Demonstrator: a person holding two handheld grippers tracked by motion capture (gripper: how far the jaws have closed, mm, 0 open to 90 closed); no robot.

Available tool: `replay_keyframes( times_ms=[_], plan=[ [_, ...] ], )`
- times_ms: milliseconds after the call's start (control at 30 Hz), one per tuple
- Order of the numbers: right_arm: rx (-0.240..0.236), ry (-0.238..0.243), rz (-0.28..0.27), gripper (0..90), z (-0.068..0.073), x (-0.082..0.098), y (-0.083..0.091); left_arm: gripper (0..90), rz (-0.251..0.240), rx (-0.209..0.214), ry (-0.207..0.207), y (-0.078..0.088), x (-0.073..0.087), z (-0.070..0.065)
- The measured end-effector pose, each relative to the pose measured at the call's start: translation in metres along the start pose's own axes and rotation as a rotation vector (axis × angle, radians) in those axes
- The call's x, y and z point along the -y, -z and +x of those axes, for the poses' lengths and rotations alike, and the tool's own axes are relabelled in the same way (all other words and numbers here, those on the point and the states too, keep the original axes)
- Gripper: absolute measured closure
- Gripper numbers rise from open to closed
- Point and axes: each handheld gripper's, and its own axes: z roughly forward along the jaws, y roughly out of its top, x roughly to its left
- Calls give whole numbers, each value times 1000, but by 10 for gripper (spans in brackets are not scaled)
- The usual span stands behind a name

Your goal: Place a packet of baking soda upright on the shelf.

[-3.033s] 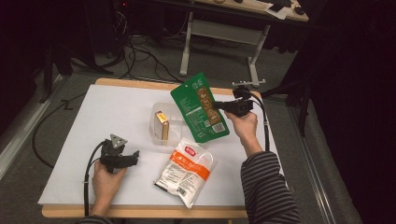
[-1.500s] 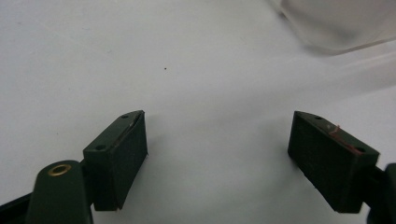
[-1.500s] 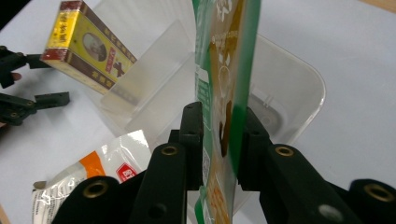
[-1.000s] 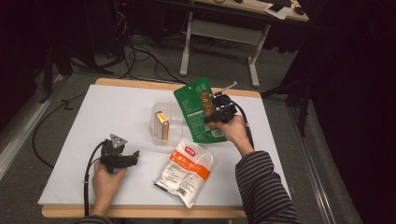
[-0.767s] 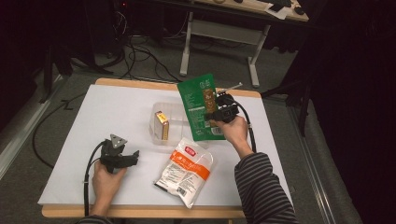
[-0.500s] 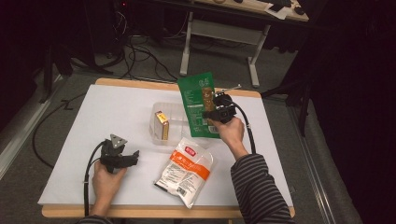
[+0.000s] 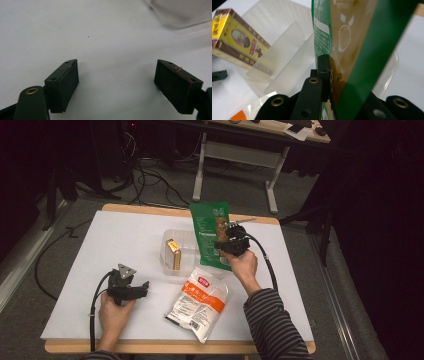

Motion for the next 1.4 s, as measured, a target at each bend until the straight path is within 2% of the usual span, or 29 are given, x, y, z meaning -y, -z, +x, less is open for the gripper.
replay_keyframes(
  times_ms=[167,433,600,933,1100,1167,1300,1400],
  plan=[
    [-9,26,51,825,5,1,1,202,1,0,0,0,0,0],
    [-17,59,108,721,1,0,13,202,1,0,0,0,0,0],
    [-37,56,95,678,-3,-6,23,202,1,-1,0,0,0,0],
    [-70,38,112,673,-7,-18,24,202,1,0,1,0,0,0],
    [-77,46,107,673,-8,-22,27,202,1,0,1,0,0,0],
    [-74,47,118,708,-8,-23,26,202,1,0,1,0,0,0],
    [-60,70,215,849,-3,-23,13,202,1,0,1,0,0,0],
    [-58,66,240,896,-3,-23,7,202,2,-1,-2,0,0,0]
  ],
)
